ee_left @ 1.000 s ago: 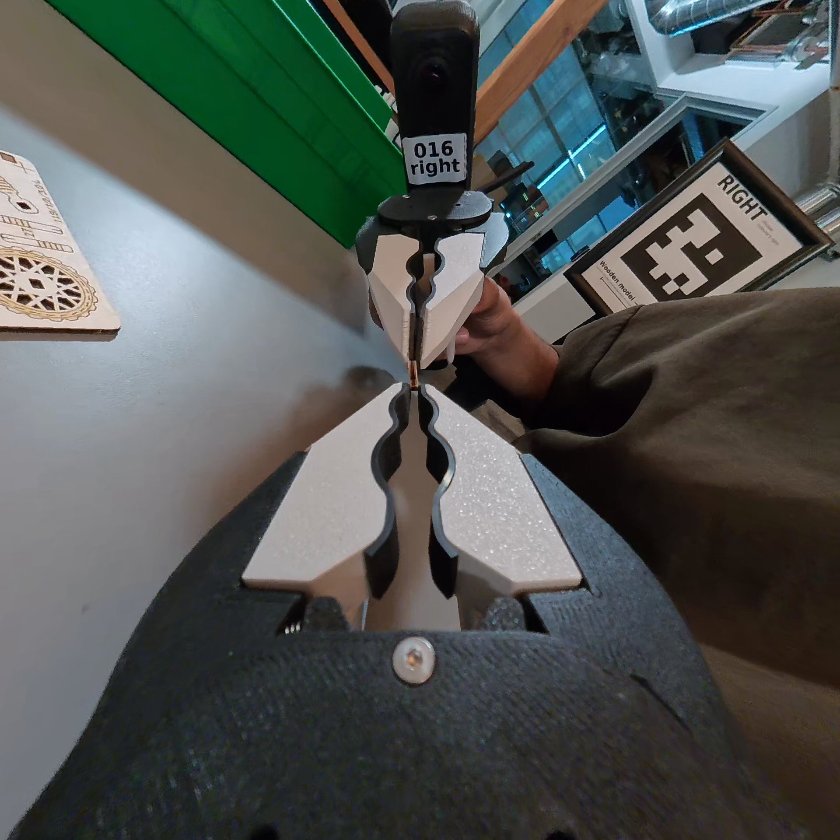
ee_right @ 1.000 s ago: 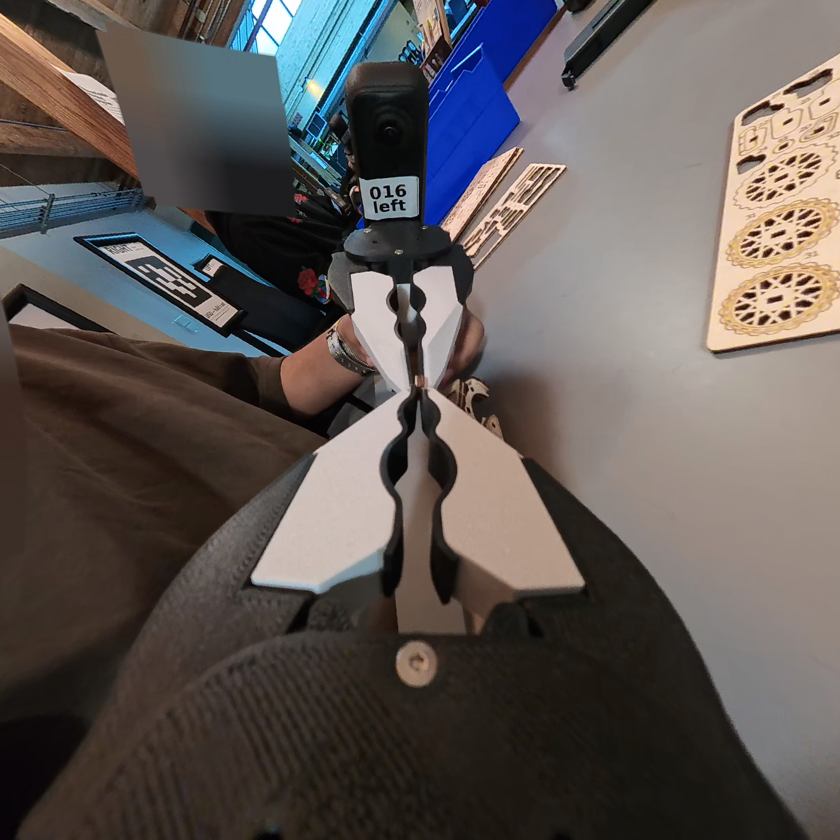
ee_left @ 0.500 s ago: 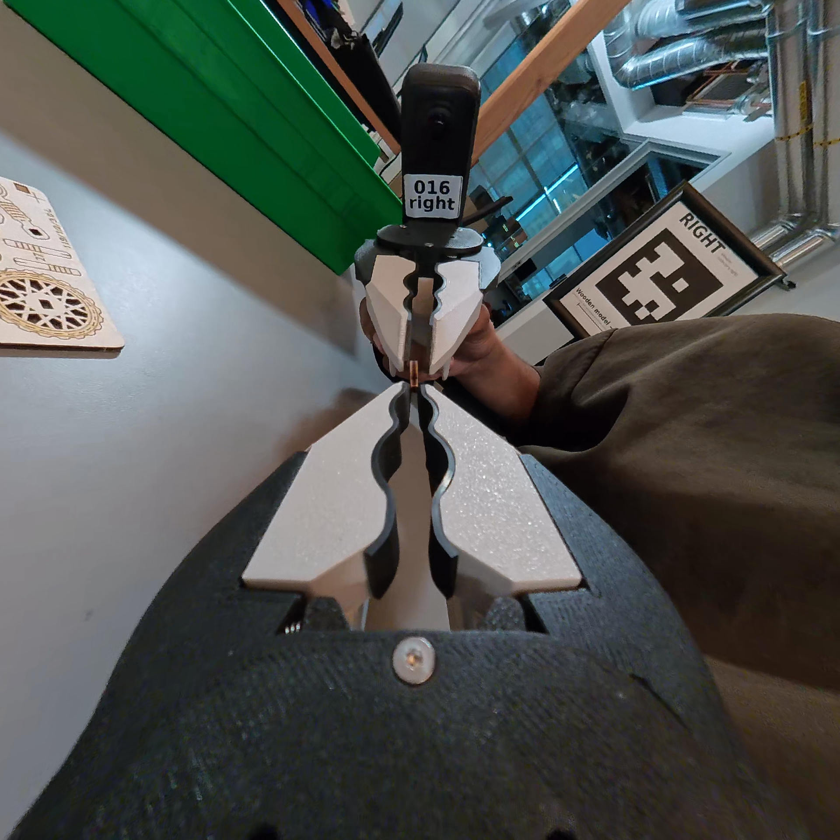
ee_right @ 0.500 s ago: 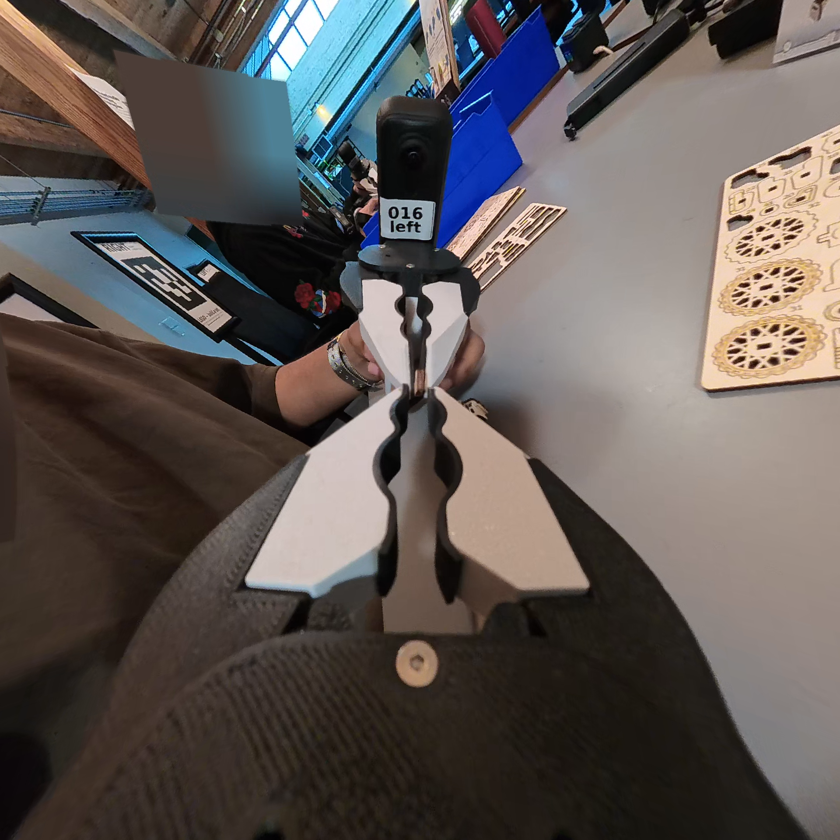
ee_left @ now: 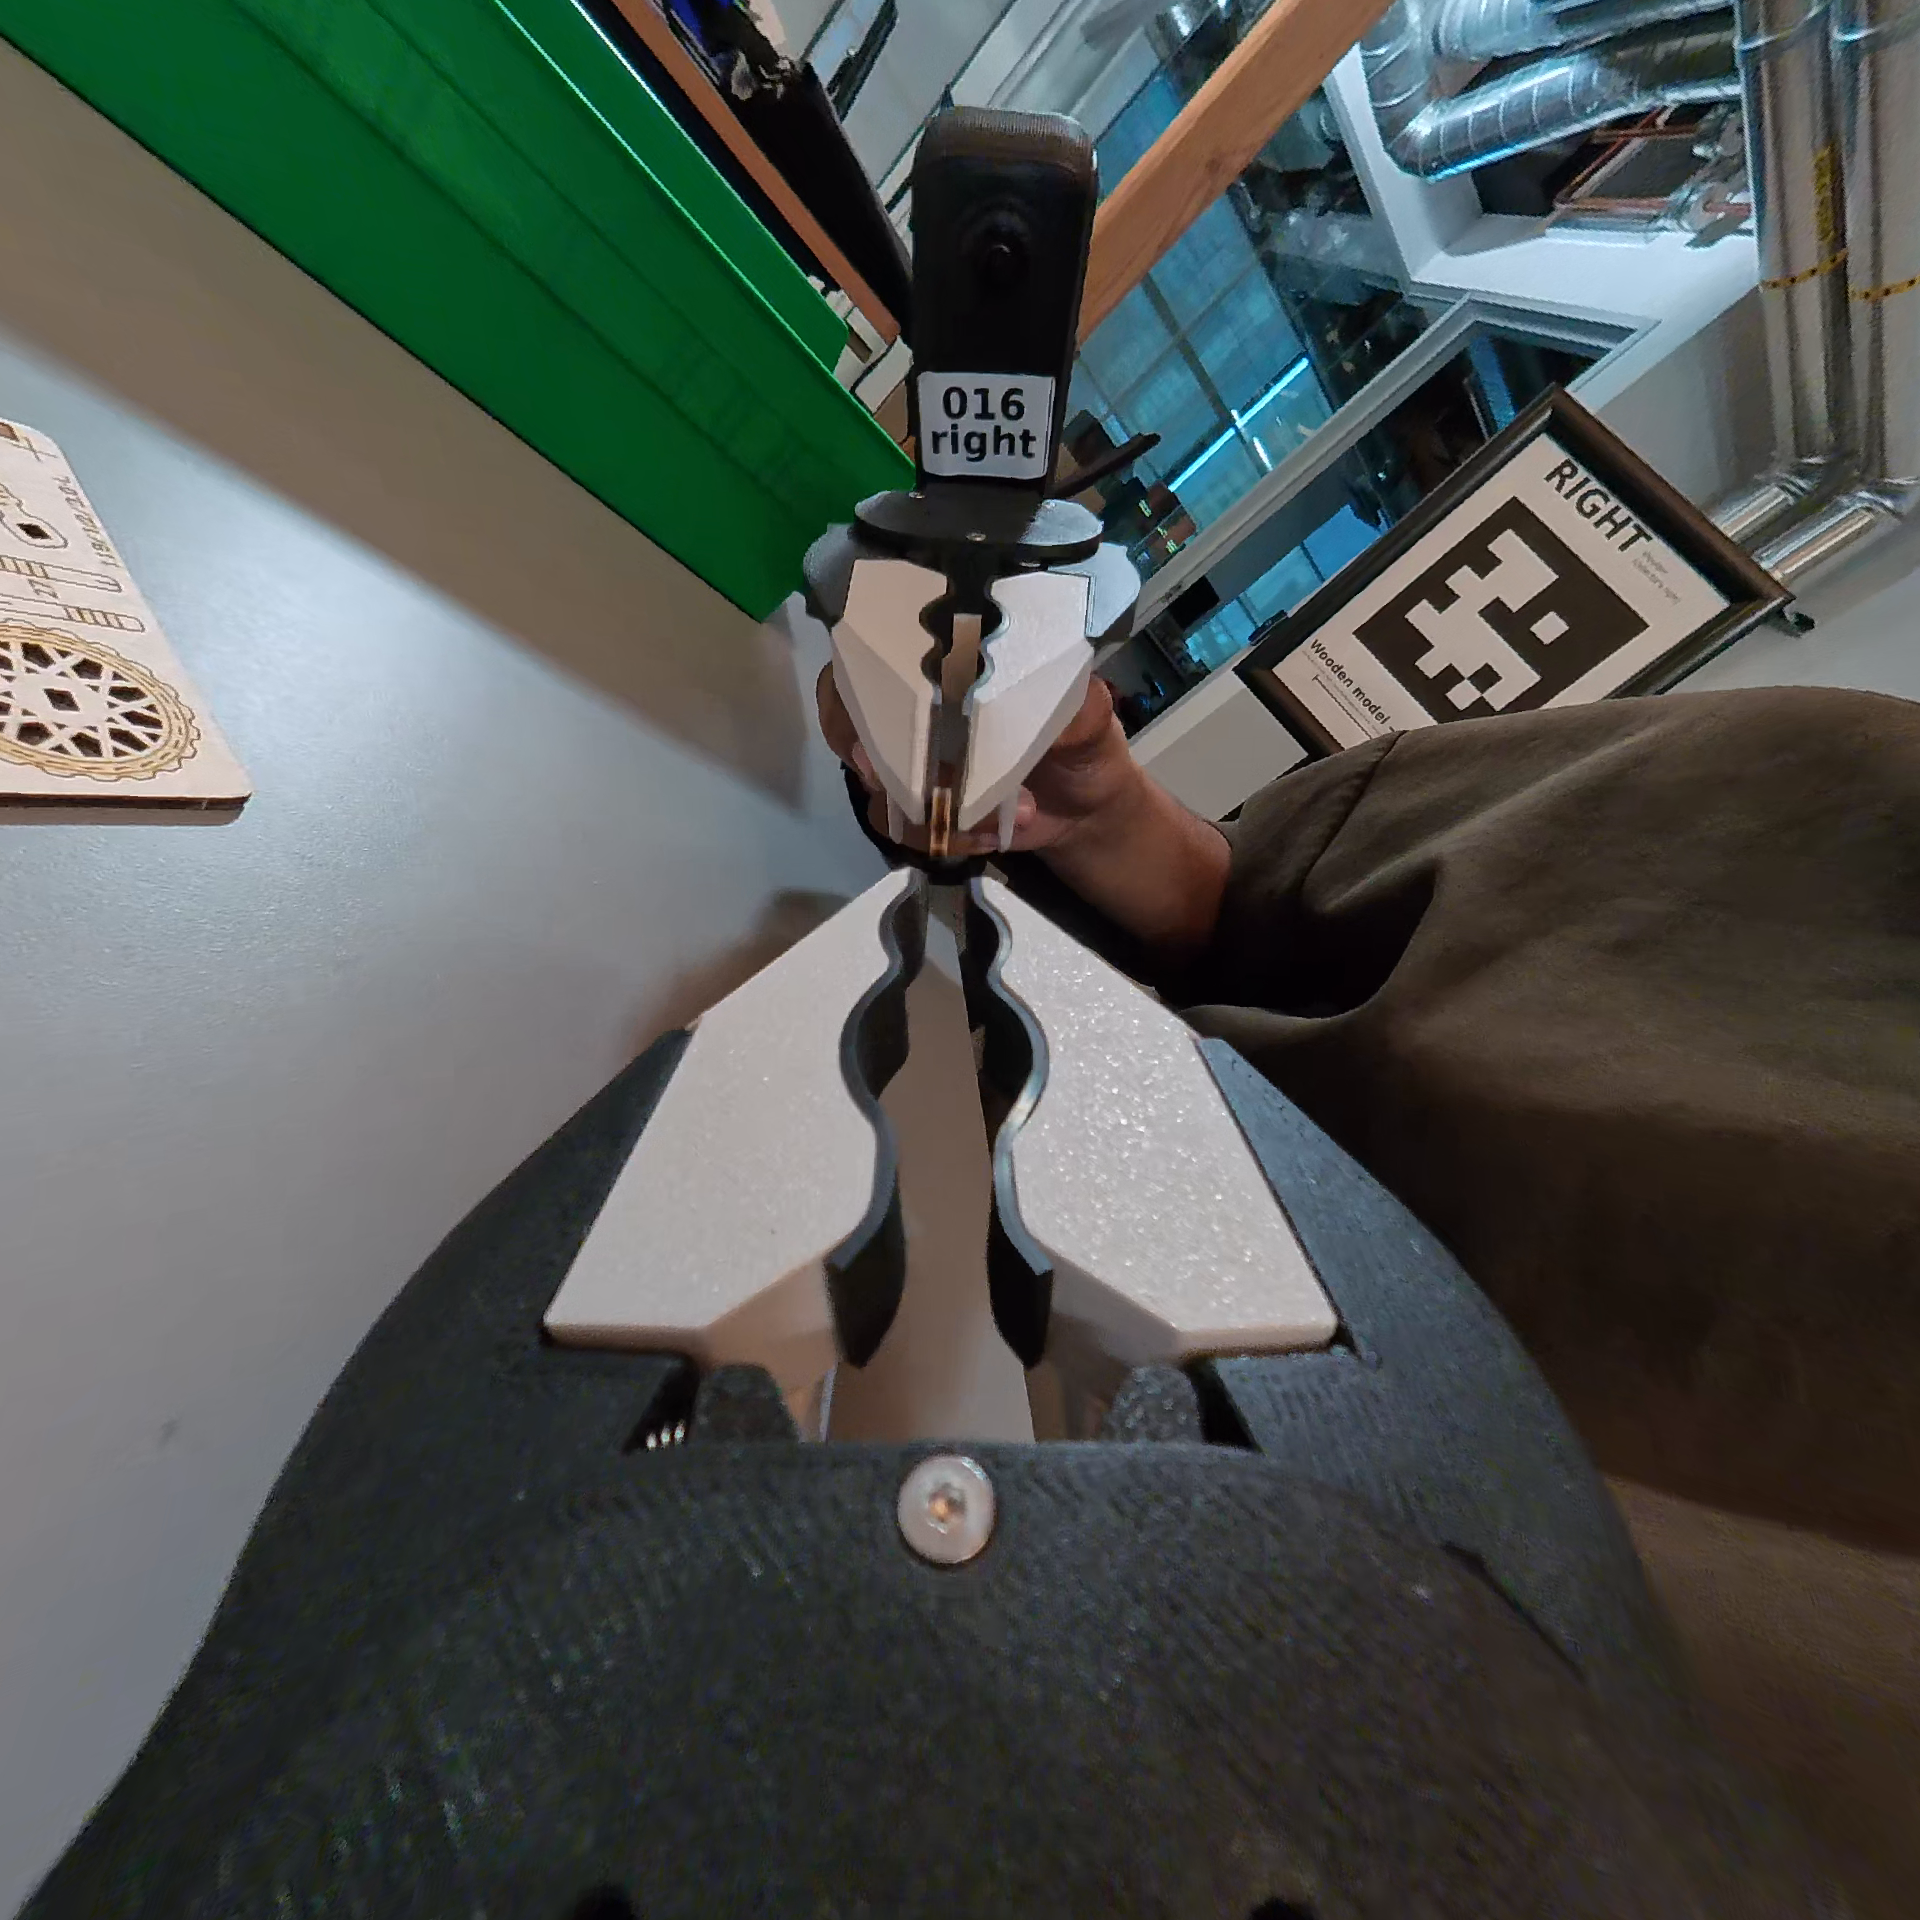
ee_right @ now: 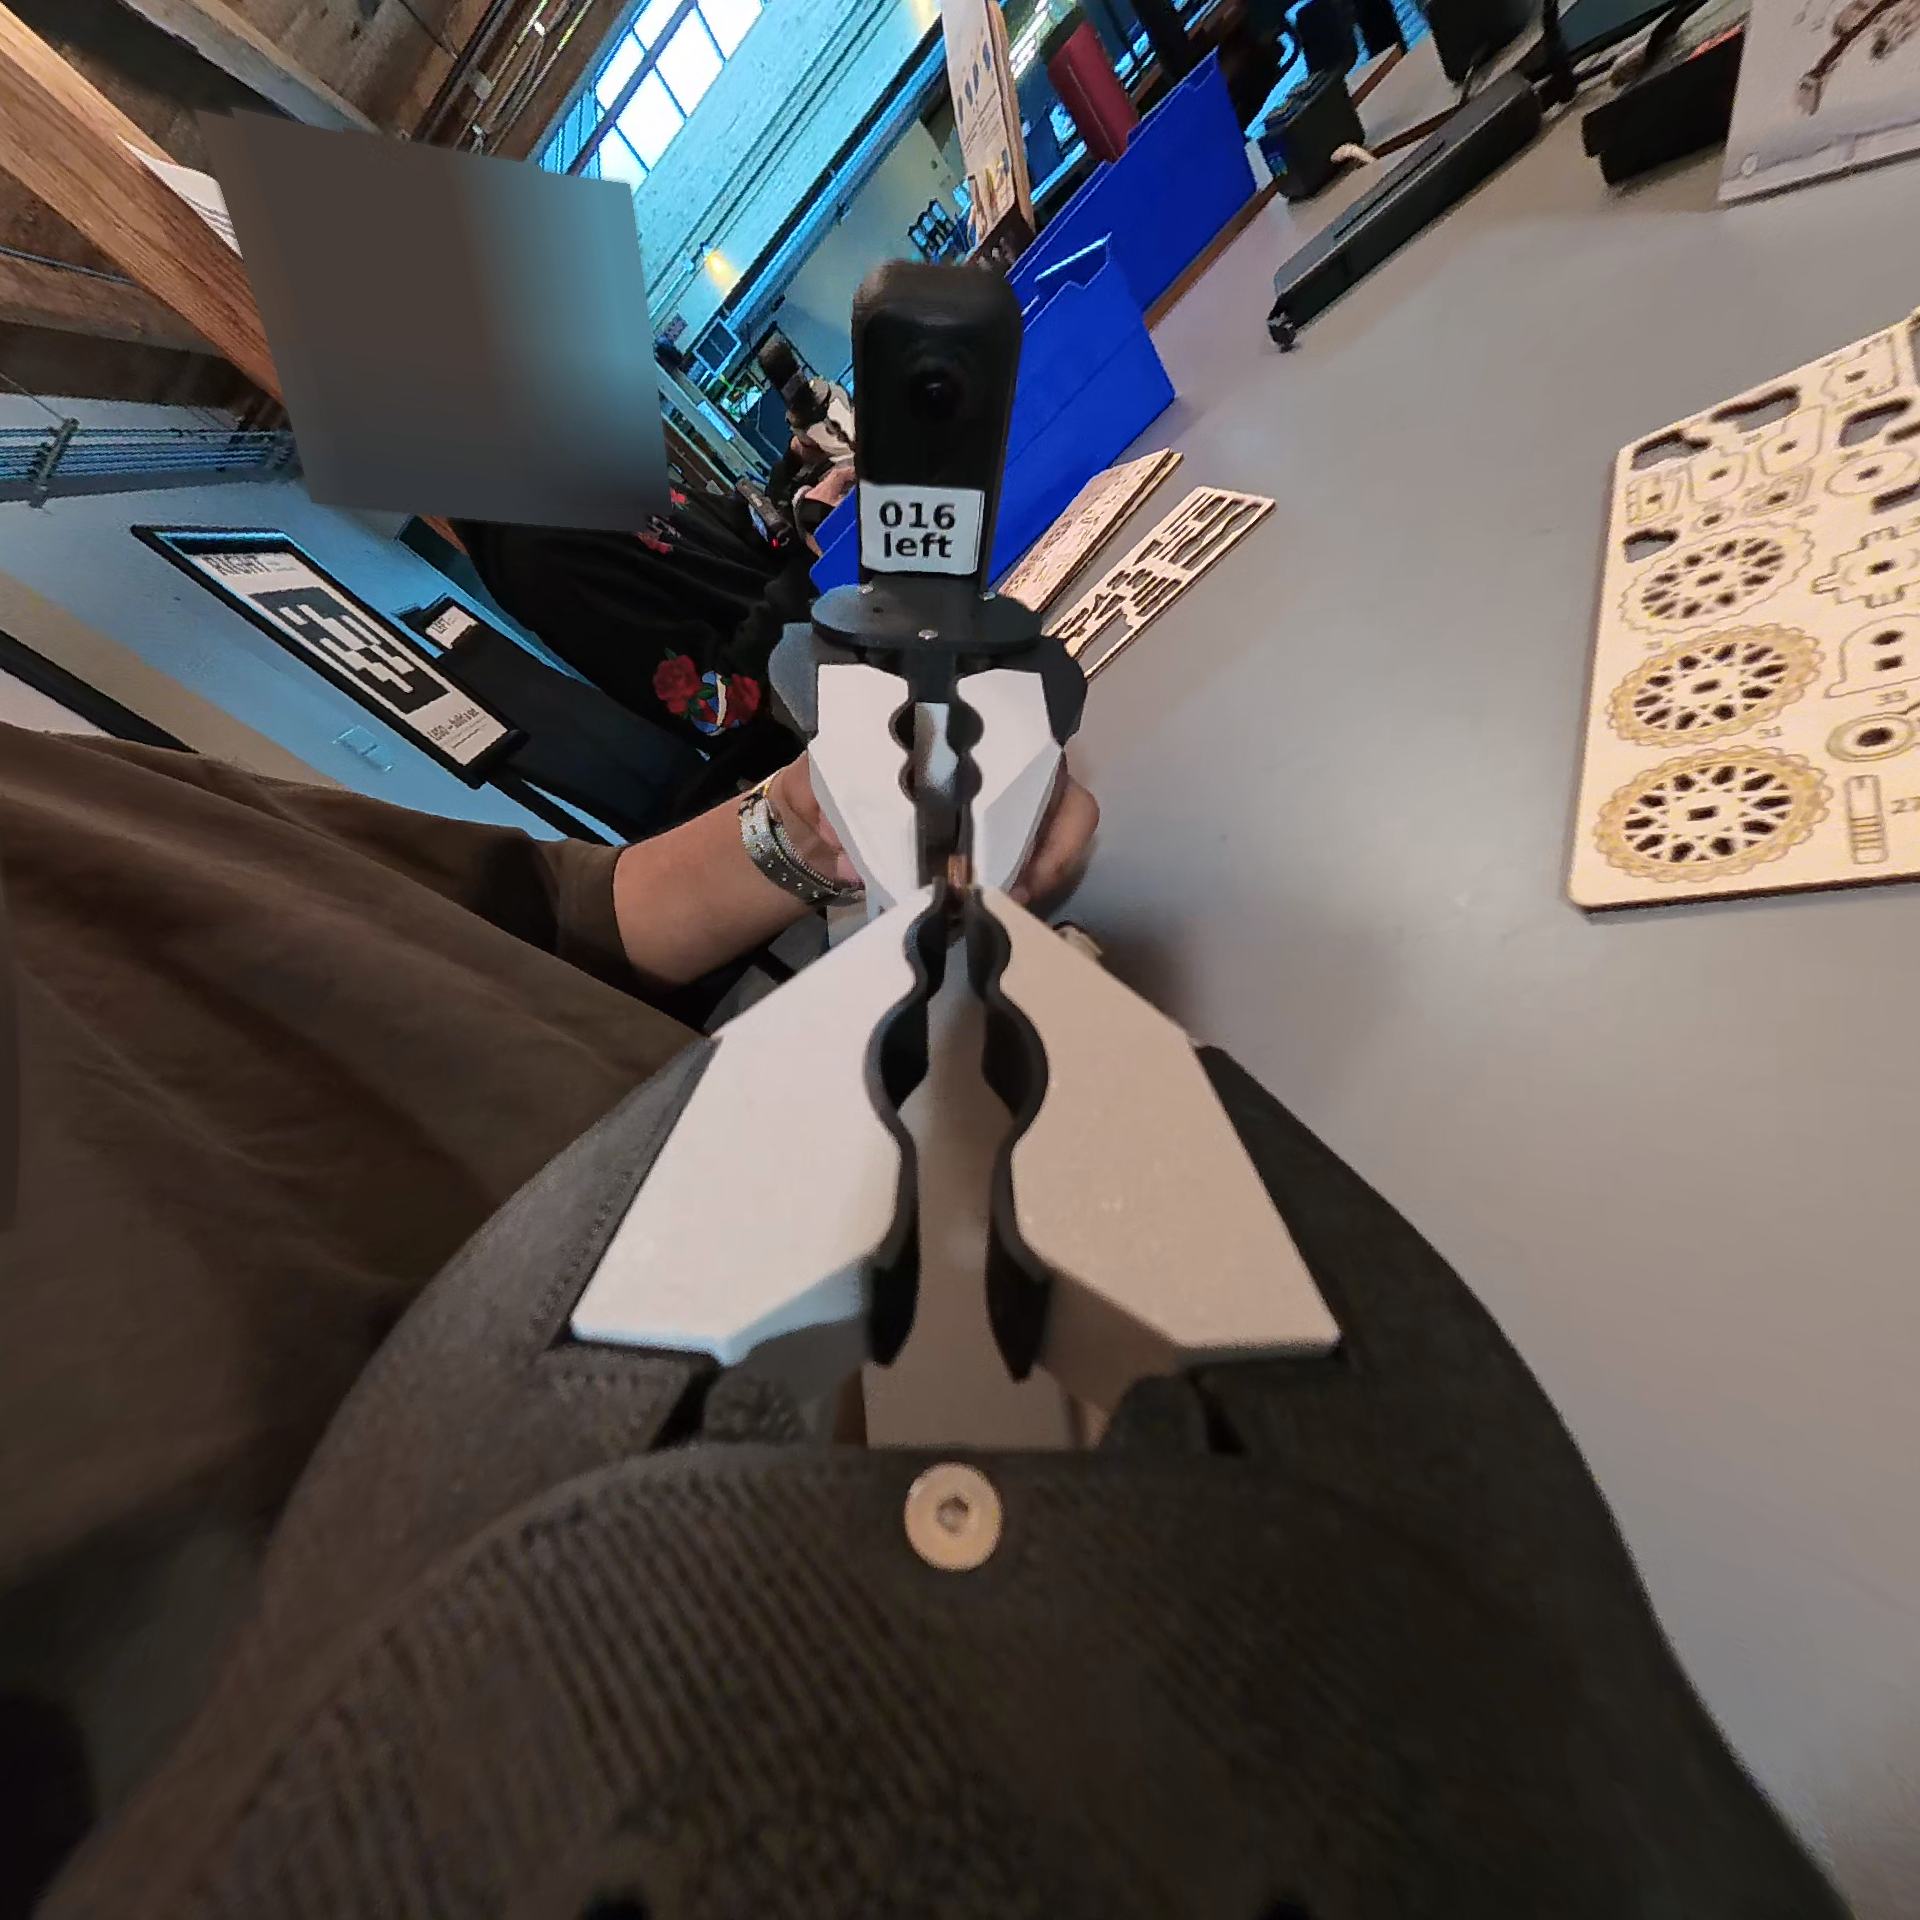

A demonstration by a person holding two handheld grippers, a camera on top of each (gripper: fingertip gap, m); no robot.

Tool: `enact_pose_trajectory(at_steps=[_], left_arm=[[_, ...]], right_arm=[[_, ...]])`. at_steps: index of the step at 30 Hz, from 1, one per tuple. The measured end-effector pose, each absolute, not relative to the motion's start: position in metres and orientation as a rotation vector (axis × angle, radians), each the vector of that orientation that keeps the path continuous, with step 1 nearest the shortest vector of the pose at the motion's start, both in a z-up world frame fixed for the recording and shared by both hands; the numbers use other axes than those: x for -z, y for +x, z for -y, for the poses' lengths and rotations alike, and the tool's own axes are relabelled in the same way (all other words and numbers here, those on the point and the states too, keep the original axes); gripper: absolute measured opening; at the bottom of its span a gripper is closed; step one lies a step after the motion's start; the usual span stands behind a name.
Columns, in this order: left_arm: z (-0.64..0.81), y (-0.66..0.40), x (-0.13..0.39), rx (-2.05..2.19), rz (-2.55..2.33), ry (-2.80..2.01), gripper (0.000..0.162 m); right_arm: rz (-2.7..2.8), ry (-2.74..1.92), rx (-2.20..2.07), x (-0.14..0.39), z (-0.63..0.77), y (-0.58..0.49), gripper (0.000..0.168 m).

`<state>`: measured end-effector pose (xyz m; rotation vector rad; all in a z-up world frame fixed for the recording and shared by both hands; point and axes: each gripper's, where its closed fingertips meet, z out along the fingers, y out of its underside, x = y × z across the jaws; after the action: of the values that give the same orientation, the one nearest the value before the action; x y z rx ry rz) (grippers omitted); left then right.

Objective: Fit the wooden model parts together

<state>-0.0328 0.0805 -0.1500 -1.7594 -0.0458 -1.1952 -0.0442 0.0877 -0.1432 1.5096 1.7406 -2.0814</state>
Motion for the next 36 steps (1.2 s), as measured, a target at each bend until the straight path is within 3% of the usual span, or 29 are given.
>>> enact_pose_trajectory(at_steps=[36], left_arm=[[-0.089, -0.061, 0.145, 1.042, 0.138, -1.691, 0.005]], right_arm=[[-1.752, 1.612, 2.048, 0.152, -0.107, -0.048, 0.001]])
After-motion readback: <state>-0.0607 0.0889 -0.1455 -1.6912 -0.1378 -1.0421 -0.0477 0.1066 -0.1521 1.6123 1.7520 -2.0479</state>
